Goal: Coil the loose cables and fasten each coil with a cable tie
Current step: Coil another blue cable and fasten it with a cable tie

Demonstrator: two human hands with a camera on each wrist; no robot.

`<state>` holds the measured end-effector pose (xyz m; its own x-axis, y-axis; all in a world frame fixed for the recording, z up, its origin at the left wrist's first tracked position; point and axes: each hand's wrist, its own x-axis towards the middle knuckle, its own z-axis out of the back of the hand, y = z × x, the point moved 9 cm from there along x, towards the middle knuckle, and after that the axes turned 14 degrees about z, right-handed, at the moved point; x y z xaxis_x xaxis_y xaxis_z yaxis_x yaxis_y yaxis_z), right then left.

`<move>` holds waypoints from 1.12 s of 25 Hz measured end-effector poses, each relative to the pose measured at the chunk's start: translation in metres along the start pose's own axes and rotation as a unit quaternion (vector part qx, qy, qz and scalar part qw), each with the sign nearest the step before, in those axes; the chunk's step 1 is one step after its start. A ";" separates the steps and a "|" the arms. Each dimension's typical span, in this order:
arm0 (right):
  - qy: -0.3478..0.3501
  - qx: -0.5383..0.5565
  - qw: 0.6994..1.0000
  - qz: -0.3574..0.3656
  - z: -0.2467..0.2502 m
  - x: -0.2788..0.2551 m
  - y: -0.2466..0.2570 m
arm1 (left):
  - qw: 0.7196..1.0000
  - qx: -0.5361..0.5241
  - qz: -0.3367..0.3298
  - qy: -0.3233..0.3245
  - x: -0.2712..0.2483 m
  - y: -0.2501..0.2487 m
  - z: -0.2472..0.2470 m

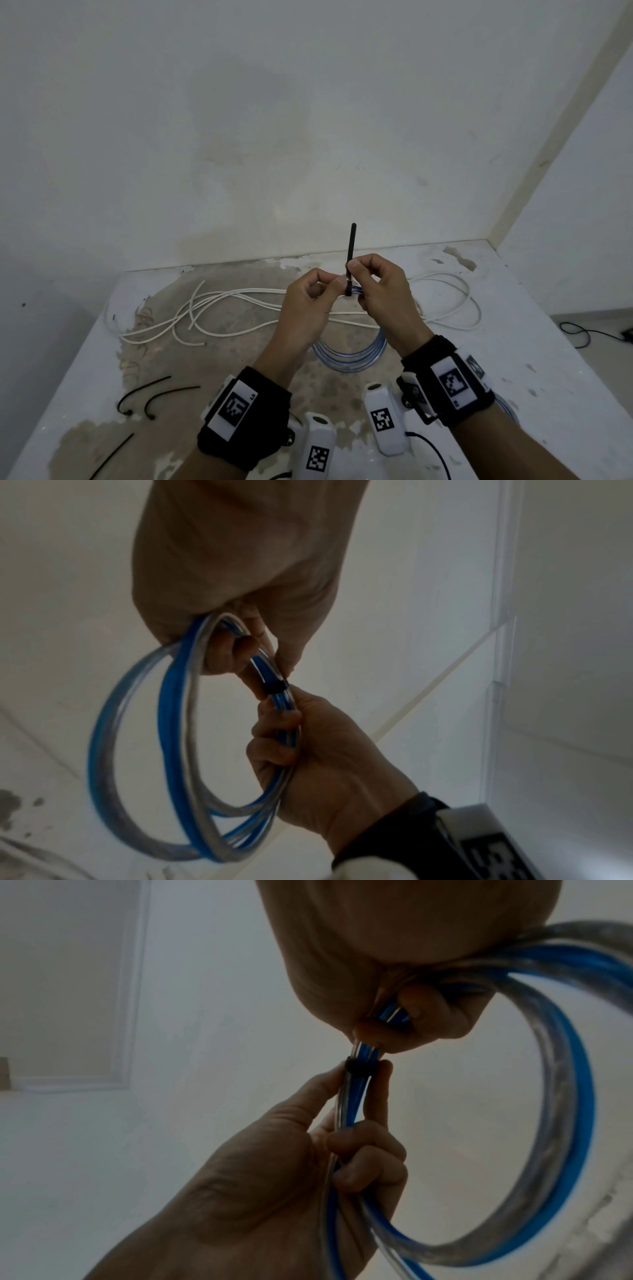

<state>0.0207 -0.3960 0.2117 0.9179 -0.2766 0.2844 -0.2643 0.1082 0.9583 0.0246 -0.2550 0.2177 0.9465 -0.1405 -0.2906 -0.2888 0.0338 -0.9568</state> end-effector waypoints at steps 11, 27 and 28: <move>0.035 -0.012 0.999 0.033 0.000 -0.003 0.025 | 0.998 0.022 -0.051 -0.021 -0.010 -0.005 0.007; 0.065 -0.022 0.996 0.049 0.011 -0.008 0.027 | 0.994 0.096 0.025 0.043 -0.017 0.002 -0.017; 0.083 -0.024 0.995 0.049 0.012 -0.009 0.029 | 0.993 0.106 0.022 0.040 -0.016 0.003 -0.018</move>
<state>0.0013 -0.4021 0.2370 0.9258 -0.1016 0.3641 -0.3438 0.1742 0.9227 0.0060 -0.2701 0.2191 0.9165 -0.2119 -0.3393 -0.2855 0.2476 -0.9258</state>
